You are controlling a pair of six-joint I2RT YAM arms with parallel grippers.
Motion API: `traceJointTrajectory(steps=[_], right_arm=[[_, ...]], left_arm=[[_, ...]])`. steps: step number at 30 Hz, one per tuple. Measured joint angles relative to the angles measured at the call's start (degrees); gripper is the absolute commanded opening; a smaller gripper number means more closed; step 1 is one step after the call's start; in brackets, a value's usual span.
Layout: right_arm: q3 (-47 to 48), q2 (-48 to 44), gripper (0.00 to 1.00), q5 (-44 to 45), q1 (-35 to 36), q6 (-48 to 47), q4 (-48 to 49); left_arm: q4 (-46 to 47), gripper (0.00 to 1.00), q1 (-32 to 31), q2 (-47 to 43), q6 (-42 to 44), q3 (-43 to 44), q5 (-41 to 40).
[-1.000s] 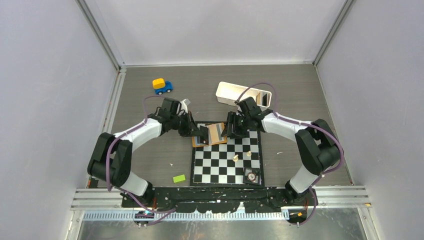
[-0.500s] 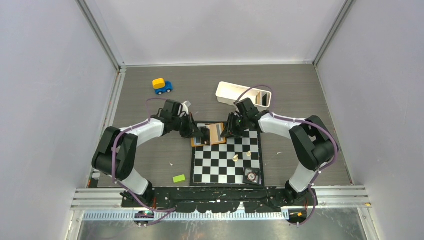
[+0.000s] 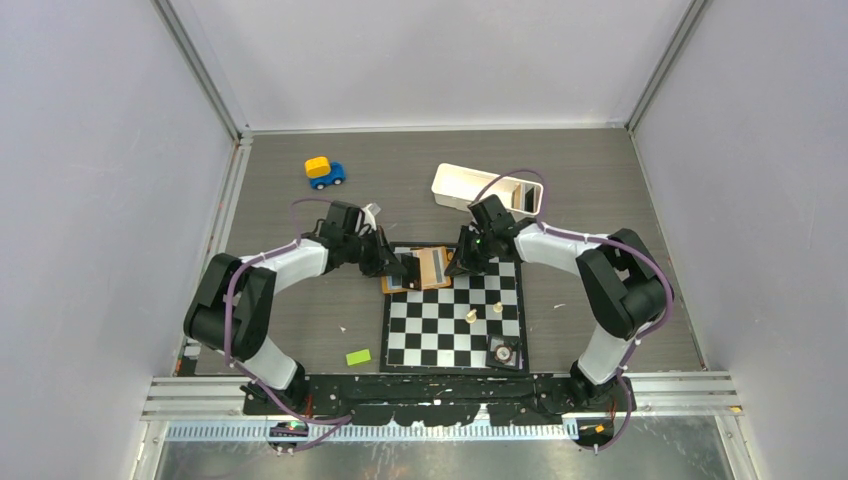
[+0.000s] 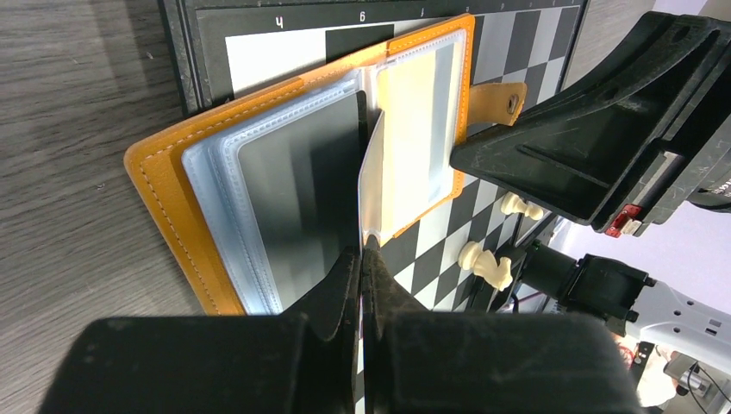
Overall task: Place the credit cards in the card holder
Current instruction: Insert the credit card into the card holder.
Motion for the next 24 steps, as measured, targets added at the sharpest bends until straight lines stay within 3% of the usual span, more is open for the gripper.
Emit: traceJointTrajectory(steps=[24], right_arm=[[1.16,0.42,0.05,1.2,0.5,-0.02,-1.73]], left_arm=[[6.12,0.0,1.33,3.74,-2.71,-0.42,1.36]])
